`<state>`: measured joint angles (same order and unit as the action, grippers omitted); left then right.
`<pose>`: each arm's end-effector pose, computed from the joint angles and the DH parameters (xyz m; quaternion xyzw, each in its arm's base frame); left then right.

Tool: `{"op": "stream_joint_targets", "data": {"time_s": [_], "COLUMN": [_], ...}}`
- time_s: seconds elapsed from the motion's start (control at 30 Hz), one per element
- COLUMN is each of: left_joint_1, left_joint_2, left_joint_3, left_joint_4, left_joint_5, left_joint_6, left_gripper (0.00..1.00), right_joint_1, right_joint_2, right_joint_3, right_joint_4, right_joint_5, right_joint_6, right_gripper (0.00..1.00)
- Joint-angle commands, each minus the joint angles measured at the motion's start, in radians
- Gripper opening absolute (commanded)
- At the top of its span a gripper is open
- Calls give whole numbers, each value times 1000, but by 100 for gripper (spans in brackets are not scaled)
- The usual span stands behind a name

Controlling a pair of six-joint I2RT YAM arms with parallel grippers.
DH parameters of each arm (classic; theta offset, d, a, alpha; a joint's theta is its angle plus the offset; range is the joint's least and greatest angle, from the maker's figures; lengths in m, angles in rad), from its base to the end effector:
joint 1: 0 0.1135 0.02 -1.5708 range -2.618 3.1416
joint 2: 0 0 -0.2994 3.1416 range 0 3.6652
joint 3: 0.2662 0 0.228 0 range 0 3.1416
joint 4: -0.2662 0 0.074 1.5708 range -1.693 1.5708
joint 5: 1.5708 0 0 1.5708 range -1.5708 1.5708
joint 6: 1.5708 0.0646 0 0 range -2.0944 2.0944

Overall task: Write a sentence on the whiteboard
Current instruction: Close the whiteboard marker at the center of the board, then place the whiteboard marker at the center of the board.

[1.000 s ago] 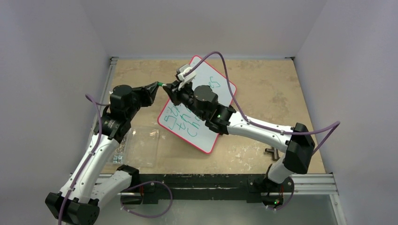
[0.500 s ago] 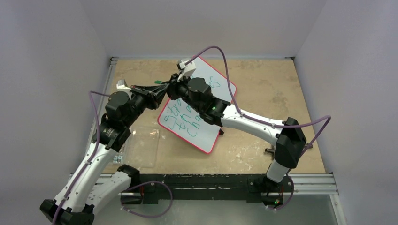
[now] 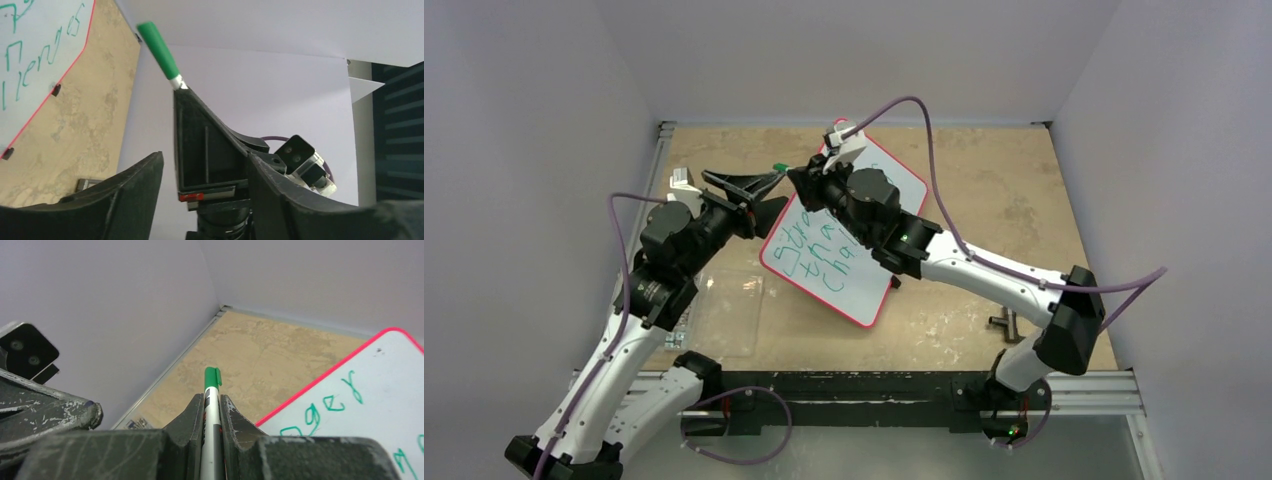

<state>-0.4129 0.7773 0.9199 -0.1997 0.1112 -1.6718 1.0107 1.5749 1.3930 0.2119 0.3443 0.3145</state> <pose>0.1380 -0.0683 0.4062 -0.3965 0.6092 -0.6124 0.3108 0.2220 0.3130 0.4361 -0.1185 0.6869 0.3409 0.6308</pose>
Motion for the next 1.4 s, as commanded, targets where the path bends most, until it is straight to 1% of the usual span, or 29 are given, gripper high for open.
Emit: {"op": "stream_joint_targets", "data": {"time_s": [0.0,0.13,0.27,0.37,0.47,0.6,0.7,0.83,1.03,1.2,1.27,1.3,1.37], "left_joint_1": [-1,0,0,0,1,3,8,12,28,39,48,51,60], "left_joint_2": [-40,-35,-2,19,28,35,45,58,97,138,150,154,164], "left_joint_3": [18,67,137,173,188,195,204,208,198,204,202,199,197], "left_joint_4": [-29,-95,-186,-232,-238,-247,-261,-303,-328,-355,-361,-363,-361], "left_joint_5": [-50,-93,-141,-173,-196,-226,-230,-258,-238,-237,-244,-245,-238], "left_joint_6": [102,255,442,559,666,772,844,906,973,1013,1031,1038,1045], "left_gripper": [65,70,73,75,77,80,81,82,83,85,85,86,86], "right_joint_1": [-18,-27,-40,-44,-51,-69,-91,-157,-213,-231,-235,-237,-239], "right_joint_2": [-102,-187,-284,-342,-402,-436,-410,-362,-288,-288,-299,-307,-328], "right_joint_3": [-33,-103,-192,-258,-340,-443,-506,-591,-657,-701,-719,-727,-735], "right_joint_4": [-27,-92,-201,-304,-401,-482,-529,-522,-466,-437,-433,-432,-429], "right_joint_5": [136,275,418,526,603,629,644,613,595,574,553,543,529], "right_joint_6": [-75,-119,-117,-78,13,117,225,339,397,422,431,432,432], "right_gripper": [0,0,0,0,0,0,0,0,0,0,9,20,33]}}
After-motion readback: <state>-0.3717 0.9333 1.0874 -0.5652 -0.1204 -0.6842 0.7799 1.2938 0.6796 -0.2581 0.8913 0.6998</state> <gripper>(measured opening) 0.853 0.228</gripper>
